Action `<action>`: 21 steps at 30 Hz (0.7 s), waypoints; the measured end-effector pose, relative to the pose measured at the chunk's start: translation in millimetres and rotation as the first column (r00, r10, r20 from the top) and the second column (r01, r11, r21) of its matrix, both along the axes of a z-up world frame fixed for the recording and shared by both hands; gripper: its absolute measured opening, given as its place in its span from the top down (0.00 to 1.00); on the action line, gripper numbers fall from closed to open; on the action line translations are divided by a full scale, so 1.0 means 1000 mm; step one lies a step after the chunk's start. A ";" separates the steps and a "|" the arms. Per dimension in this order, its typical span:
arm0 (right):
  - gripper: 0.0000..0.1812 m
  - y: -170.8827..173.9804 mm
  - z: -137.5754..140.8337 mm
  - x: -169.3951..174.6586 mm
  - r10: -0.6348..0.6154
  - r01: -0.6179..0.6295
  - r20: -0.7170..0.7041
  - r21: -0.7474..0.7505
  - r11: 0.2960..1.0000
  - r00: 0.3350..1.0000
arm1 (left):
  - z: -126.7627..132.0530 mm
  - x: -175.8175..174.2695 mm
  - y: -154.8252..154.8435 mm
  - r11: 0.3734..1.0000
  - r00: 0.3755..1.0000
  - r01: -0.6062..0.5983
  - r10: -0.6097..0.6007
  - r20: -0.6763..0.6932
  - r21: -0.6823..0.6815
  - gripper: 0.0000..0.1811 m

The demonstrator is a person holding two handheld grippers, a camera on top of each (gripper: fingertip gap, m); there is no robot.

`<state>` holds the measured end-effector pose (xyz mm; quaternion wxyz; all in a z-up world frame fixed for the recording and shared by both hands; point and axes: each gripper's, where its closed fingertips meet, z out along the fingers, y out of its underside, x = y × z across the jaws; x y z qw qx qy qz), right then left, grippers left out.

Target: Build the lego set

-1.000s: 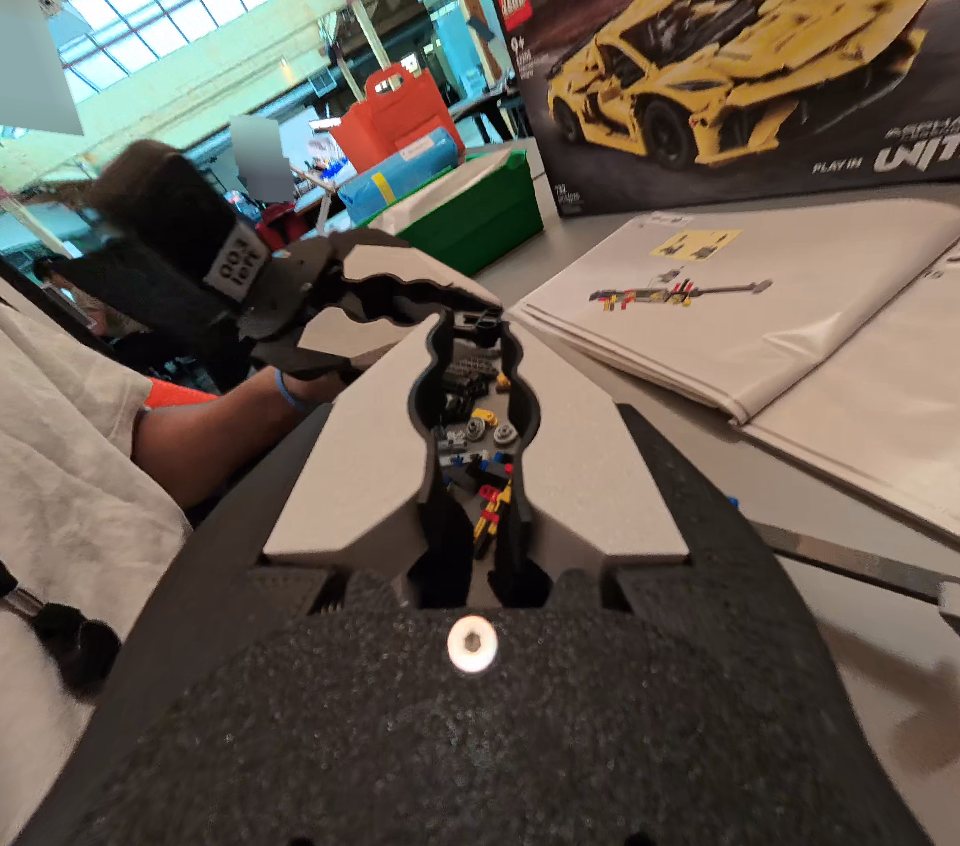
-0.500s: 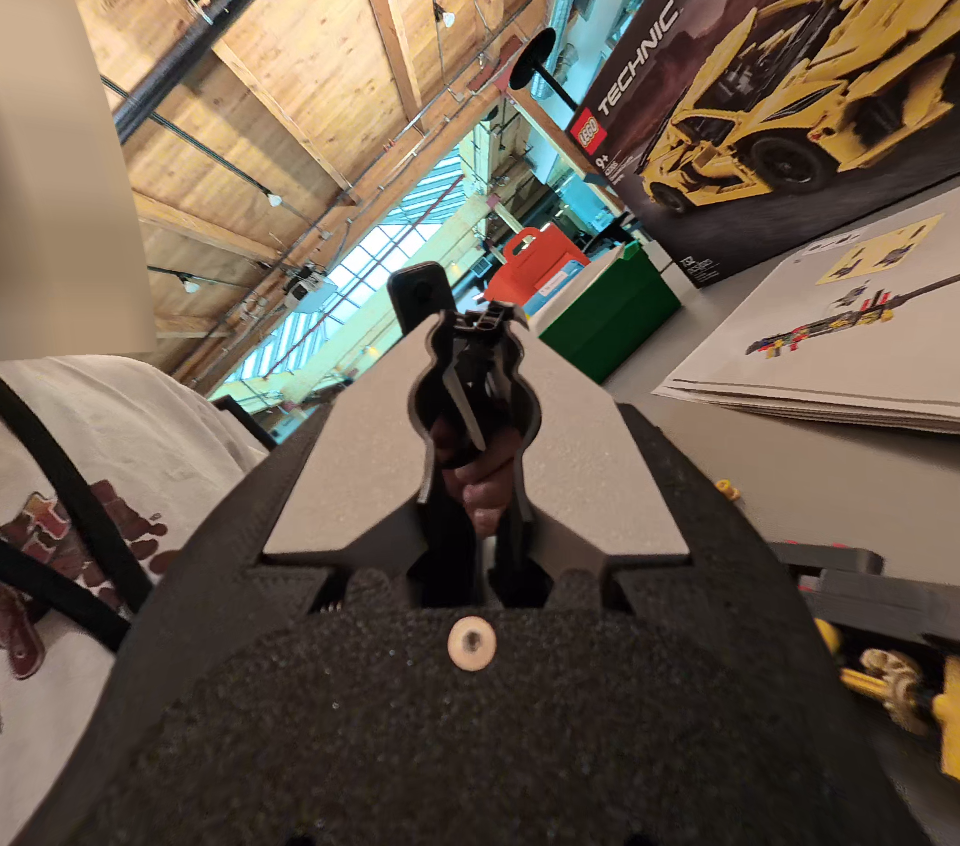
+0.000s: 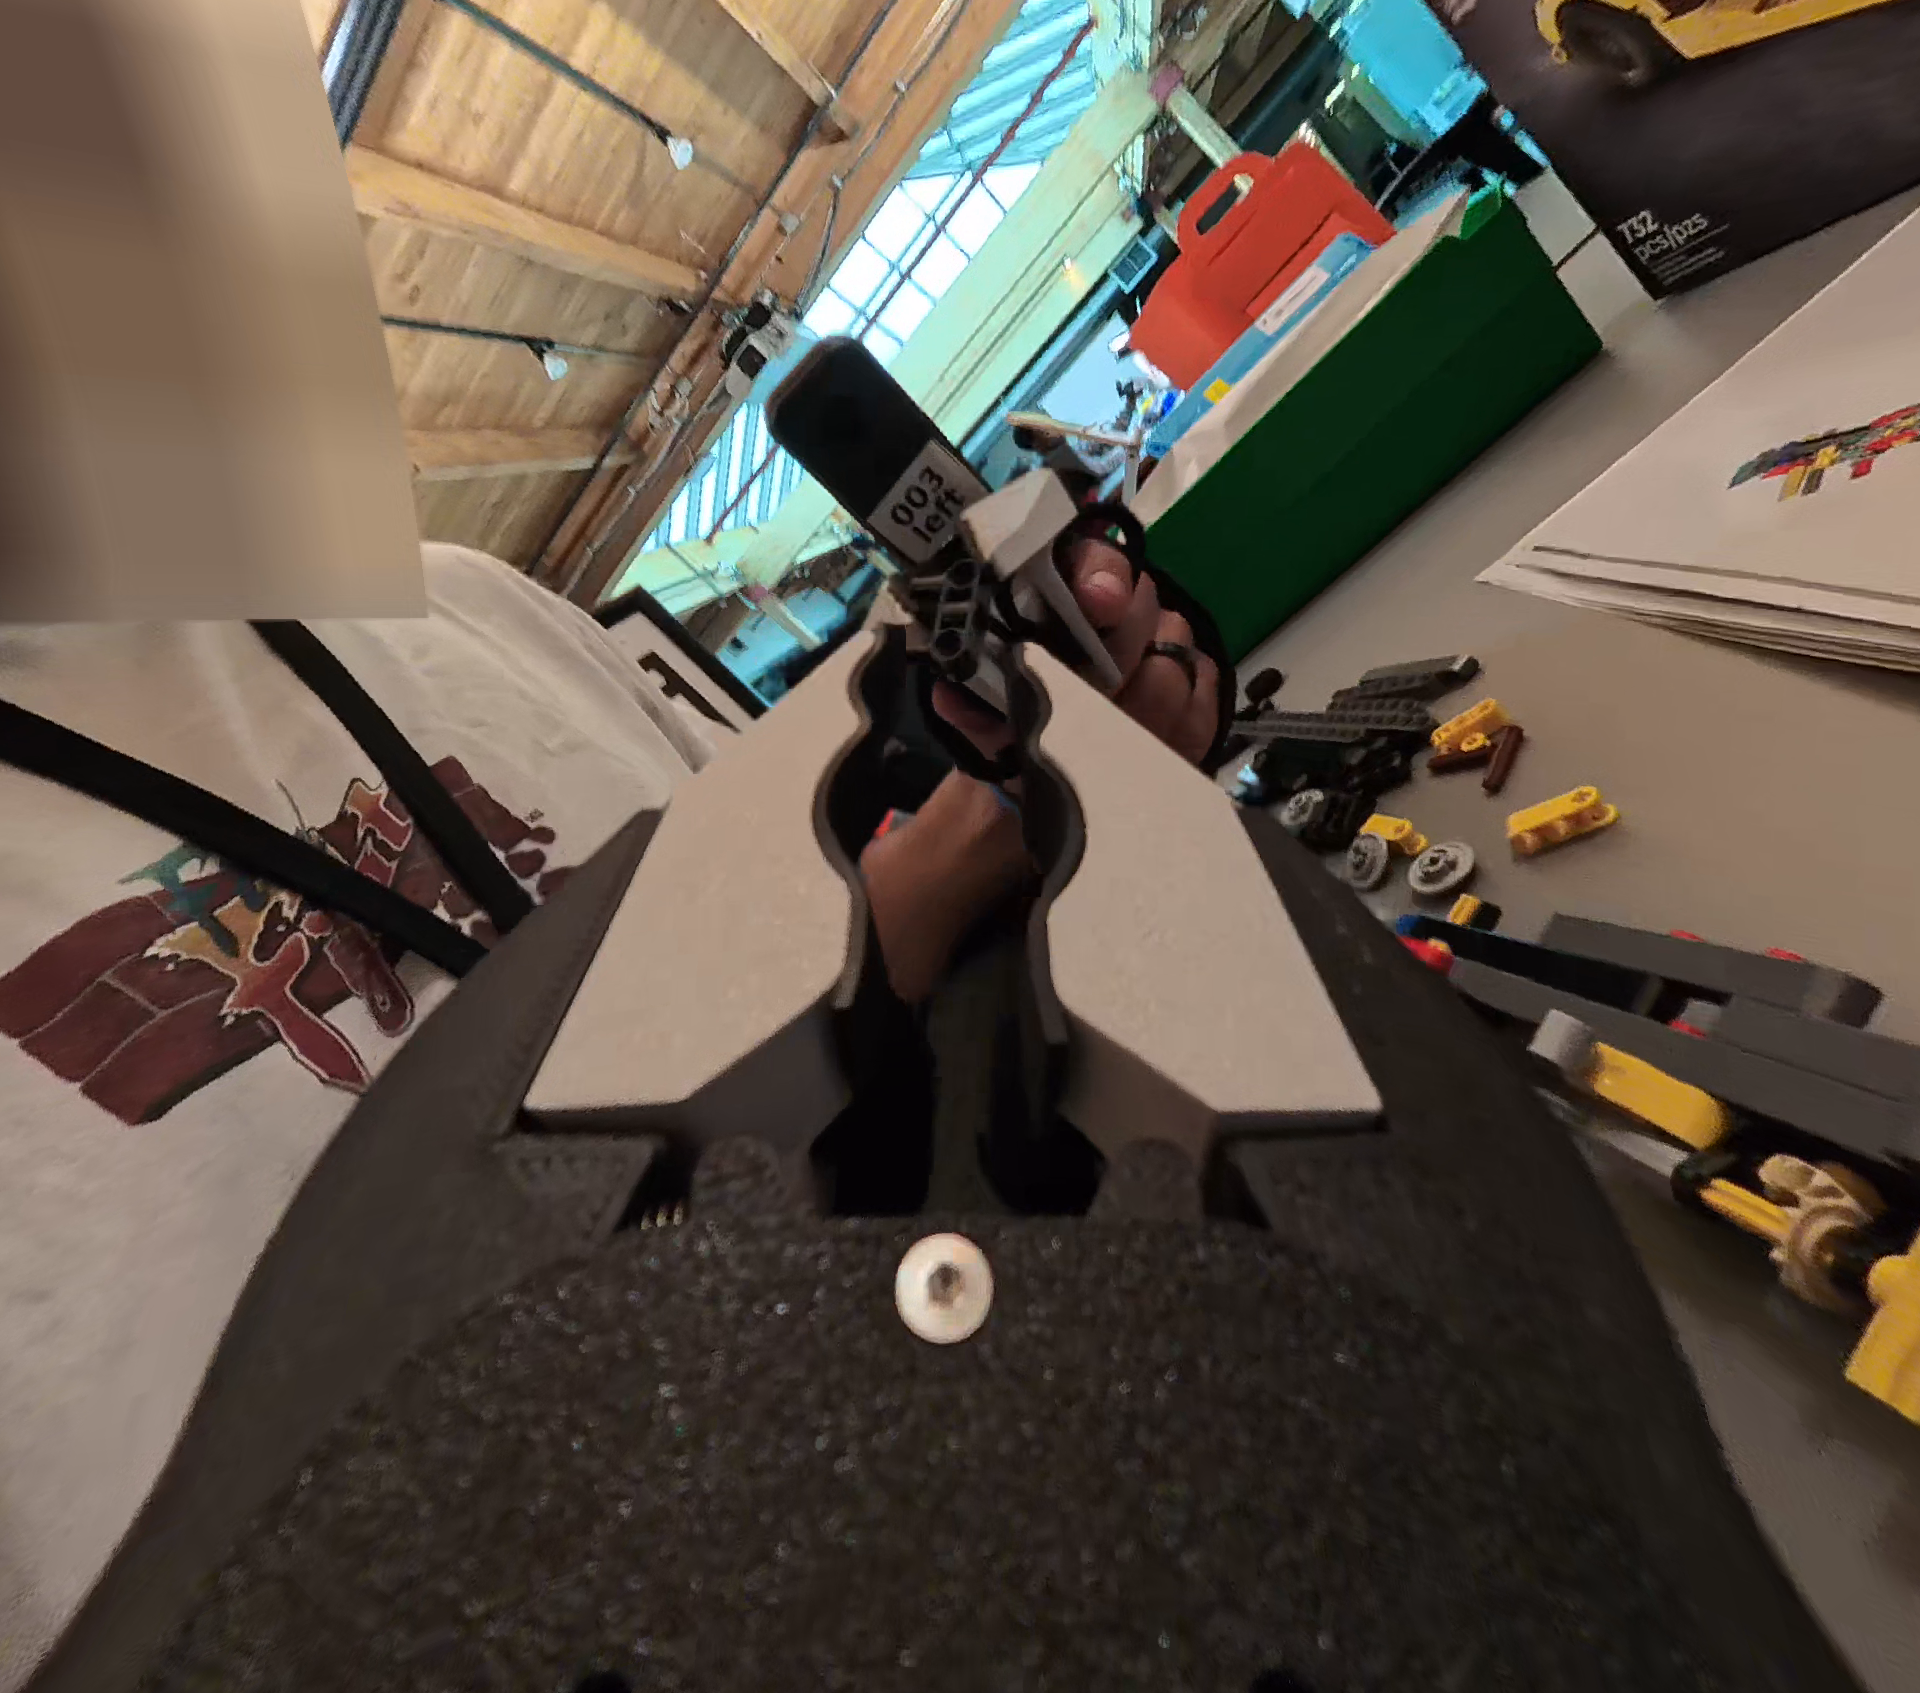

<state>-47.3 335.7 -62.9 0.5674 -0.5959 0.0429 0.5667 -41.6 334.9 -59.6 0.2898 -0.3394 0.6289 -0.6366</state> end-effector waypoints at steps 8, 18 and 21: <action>0.96 -0.006 -0.002 -0.014 0.063 -0.064 0.103 0.014 0.998 0.993 | 0.000 -0.002 -0.010 0.997 0.998 0.058 -0.058 -0.016 -0.050 0.95; 0.80 -0.002 -0.008 -0.004 0.051 -0.051 0.005 -0.018 0.999 0.999 | -0.012 0.003 -0.009 0.994 1.000 -0.013 0.012 0.002 0.107 0.95; 0.77 -0.003 -0.009 -0.012 0.126 -0.128 -0.055 -0.037 0.991 0.991 | -0.020 0.005 -0.013 0.959 0.996 -0.072 0.056 0.064 0.274 0.95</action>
